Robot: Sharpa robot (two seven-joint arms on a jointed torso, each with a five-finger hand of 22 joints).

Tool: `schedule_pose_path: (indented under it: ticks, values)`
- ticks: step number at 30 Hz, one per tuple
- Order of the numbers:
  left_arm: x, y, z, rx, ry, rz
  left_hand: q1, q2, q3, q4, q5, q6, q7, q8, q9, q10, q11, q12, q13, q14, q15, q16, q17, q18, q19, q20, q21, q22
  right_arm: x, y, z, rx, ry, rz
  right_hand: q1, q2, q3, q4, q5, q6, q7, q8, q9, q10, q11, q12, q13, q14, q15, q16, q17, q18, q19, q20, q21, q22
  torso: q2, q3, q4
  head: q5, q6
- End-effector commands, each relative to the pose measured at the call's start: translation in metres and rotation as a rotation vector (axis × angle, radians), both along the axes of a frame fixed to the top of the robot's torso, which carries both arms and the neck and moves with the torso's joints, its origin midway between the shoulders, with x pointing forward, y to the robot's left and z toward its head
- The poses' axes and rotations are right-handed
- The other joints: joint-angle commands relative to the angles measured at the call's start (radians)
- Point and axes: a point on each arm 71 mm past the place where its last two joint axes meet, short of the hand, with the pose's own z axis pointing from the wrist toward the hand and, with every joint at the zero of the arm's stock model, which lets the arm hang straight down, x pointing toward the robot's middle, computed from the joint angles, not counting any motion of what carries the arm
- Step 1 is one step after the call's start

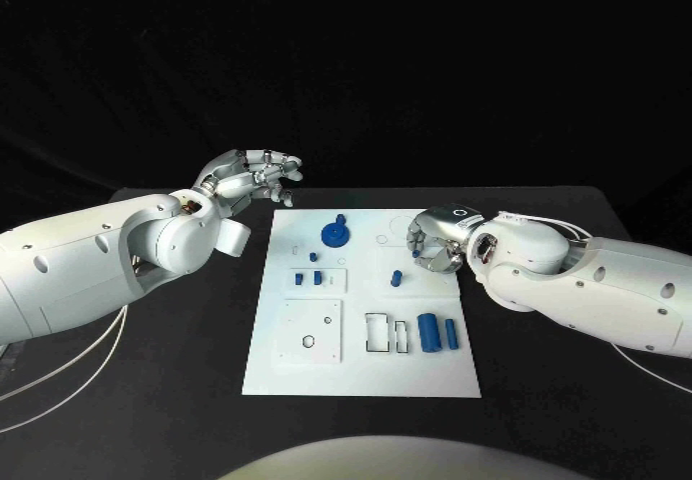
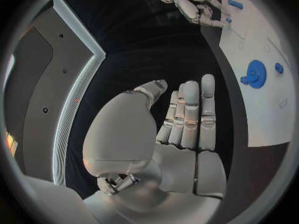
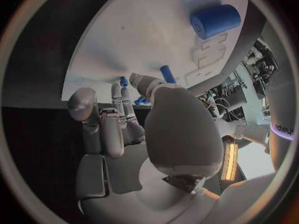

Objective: Assemble the parts on the task board

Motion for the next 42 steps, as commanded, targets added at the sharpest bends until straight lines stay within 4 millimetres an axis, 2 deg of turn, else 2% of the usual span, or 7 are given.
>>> schedule_pose_path:
  ticks: [1,7,10,18,32,37,42]
  values:
    - [-0.001,-0.002,0.002,-0.011,-0.005,-0.013,-0.002,0.0,0.005,0.0,-0.007,-0.006,-0.001,0.004,-0.002,0.004,0.003,-0.004,-0.001,-0.002,-0.002,-0.005,-0.001,0.01,0.005,-0.001,-0.007,-0.002,0.0,0.002,-0.002,-0.016,-0.002,0.008,-0.004,0.004,0.004,-0.006,0.007,0.008,0.002,-0.005,-0.002,0.008,-0.001,-0.007,-0.002,0.043,-0.002,0.003,0.006,-0.019,0.01,0.0,0.005,0.001,0.0,0.0003,-0.0003,-0.001,0.0]
    - [-0.001,-0.003,0.001,-0.005,-0.002,-0.022,-0.004,-0.001,0.006,0.0,-0.008,-0.009,0.0,0.004,-0.002,0.003,0.003,-0.004,-0.002,-0.002,-0.001,-0.006,-0.002,0.009,0.004,-0.001,-0.008,-0.002,0.002,0.002,-0.005,-0.019,-0.001,0.0,-0.006,0.011,0.013,-0.006,0.015,0.011,0.001,-0.009,-0.002,0.023,-0.003,-0.012,-0.009,0.045,-0.004,0.006,0.011,-0.021,0.015,0.0,0.013,0.008,0.0,0.0007,-0.0003,0.002,-0.002]
    - [-0.001,-0.003,0.001,-0.002,0.0,-0.024,-0.005,-0.001,0.006,0.0,-0.008,-0.01,0.0,0.005,-0.002,0.002,0.004,-0.004,-0.002,-0.003,-0.001,-0.006,-0.002,0.009,0.004,0.0,-0.009,-0.002,0.002,0.003,-0.006,-0.02,0.001,-0.002,-0.006,0.013,0.017,-0.007,0.017,0.015,-0.001,-0.009,-0.002,0.031,-0.005,-0.013,-0.011,0.046,-0.006,0.007,0.013,-0.023,0.02,0.0,0.021,0.015,0.0,0.0007,-0.0006,0.008,-0.005]
    - [-0.002,-0.003,0.001,0.007,0.003,-0.032,-0.007,-0.001,0.006,0.001,-0.009,-0.012,0.001,0.005,-0.002,0.002,0.004,-0.005,-0.003,-0.003,-0.001,-0.007,-0.003,0.009,0.004,0.0,-0.01,-0.003,0.002,0.004,-0.01,-0.03,0.001,-0.01,-0.001,0.03,0.054,-0.022,-0.006,0.042,-0.013,-0.004,0.006,0.078,-0.018,-0.015,-0.015,0.051,-0.019,0.011,0.019,-0.027,0.037,-0.007,0.045,0.036,0.0,0.001,-0.0005,0.005,-0.006]
    - [-0.002,-0.004,0.001,0.019,0.003,-0.038,-0.008,-0.001,0.007,0.002,-0.009,-0.015,0.002,0.006,-0.002,0.0,0.005,-0.005,-0.003,-0.004,0.0,-0.008,-0.004,0.009,0.004,0.0,-0.012,-0.004,0.001,0.006,-0.014,-0.05,-0.007,-0.017,0.025,0.06,0.114,-0.083,-0.015,0.092,-0.029,0.019,0.034,0.152,-0.041,-0.02,-0.008,0.055,-0.04,0.012,0.023,-0.035,0.06,-0.028,0.086,0.073,-0.001,0.0006,-0.0002,0.003,-0.013]
    - [-0.002,-0.004,0.001,0.022,0.002,-0.04,-0.008,-0.001,0.007,0.002,-0.009,-0.015,0.002,0.006,-0.002,0.0,0.005,-0.005,-0.003,-0.004,0.0,-0.008,-0.004,0.009,0.004,0.0,-0.012,-0.004,0.001,0.007,-0.015,-0.056,-0.023,-0.018,0.038,0.058,0.125,-0.114,-0.013,0.099,-0.03,0.02,0.042,0.17,-0.044,-0.025,-0.004,0.056,-0.043,0.013,0.025,-0.036,0.062,-0.032,0.092,0.08,-0.001,-0.0001,-0.0002,0.002,-0.014]
    - [-0.002,-0.005,0.001,0.025,0.001,-0.044,-0.007,-0.001,0.008,0.0,-0.008,-0.017,0.002,0.007,-0.002,-0.001,0.005,-0.006,-0.004,-0.005,0.0,-0.009,-0.004,0.009,0.004,0.0,-0.013,-0.004,0.0,0.007,-0.013,-0.036,-0.052,-0.017,0.026,0.055,0.123,-0.121,-0.029,0.106,-0.031,0.022,0.047,0.18,-0.046,-0.029,0.0,0.057,-0.044,0.014,0.027,-0.038,0.065,-0.033,0.099,0.087,-0.001,-0.0001,-0.0004,0.0,-0.015]
